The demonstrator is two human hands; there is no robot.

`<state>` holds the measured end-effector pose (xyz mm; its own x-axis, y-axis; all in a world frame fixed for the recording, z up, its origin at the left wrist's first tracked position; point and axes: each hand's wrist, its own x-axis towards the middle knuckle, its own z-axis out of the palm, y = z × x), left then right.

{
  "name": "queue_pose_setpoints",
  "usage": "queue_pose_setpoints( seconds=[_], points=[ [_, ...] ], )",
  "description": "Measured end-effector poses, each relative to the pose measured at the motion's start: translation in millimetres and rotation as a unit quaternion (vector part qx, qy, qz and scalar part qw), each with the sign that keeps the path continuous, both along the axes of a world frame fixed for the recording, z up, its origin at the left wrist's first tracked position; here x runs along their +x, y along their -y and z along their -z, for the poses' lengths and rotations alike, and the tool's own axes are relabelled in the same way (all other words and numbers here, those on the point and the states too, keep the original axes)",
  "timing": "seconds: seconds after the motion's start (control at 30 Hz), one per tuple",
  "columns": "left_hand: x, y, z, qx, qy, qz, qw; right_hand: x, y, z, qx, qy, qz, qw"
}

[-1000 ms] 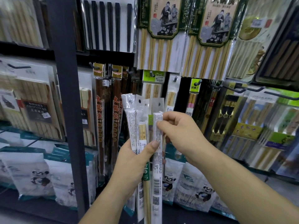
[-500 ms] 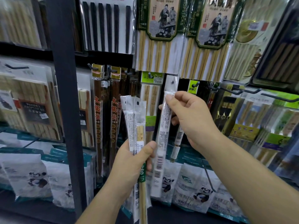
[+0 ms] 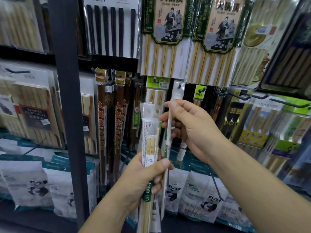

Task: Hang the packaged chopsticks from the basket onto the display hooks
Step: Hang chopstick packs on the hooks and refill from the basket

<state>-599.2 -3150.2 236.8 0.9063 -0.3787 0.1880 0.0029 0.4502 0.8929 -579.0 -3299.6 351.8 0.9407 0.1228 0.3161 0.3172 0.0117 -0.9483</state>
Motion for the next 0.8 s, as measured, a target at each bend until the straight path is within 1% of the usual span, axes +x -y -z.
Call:
queue_pose_setpoints(
  seconds=[0.1, 0.17, 0.27, 0.37, 0.5, 0.67, 0.77, 0.8],
  points=[
    [6, 2, 6, 0.039, 0.001, -0.058, 0.998, -4, -1, 1, -0.134, 0.05, 0.068, 0.987],
    [5, 3, 5, 0.051, 0.017, -0.084, 0.995, -6, -2, -1, -0.172, 0.079, 0.119, 0.975],
    [6, 3, 4, 0.044, 0.037, -0.14, 0.988, -3, -3, -12, -0.15, 0.075, 0.172, 0.971],
    [10, 0, 8, 0.049, 0.053, -0.172, 0.982, 4, -3, -22, -0.136, 0.042, 0.174, 0.974],
    [11, -2, 9, 0.063, 0.056, -0.175, 0.981, 14, -7, -27, -0.104, 0.002, 0.16, 0.982],
    [11, -4, 10, 0.101, 0.043, -0.185, 0.977, 22, -8, -27, -0.076, -0.02, 0.178, 0.981],
    [11, -4, 9, 0.059, 0.05, -0.165, 0.983, 24, -7, -23, -0.069, -0.032, 0.187, 0.979],
    [10, -4, 8, 0.054, 0.04, -0.163, 0.984, 25, -6, -21, -0.075, -0.031, 0.194, 0.978]
  ],
)
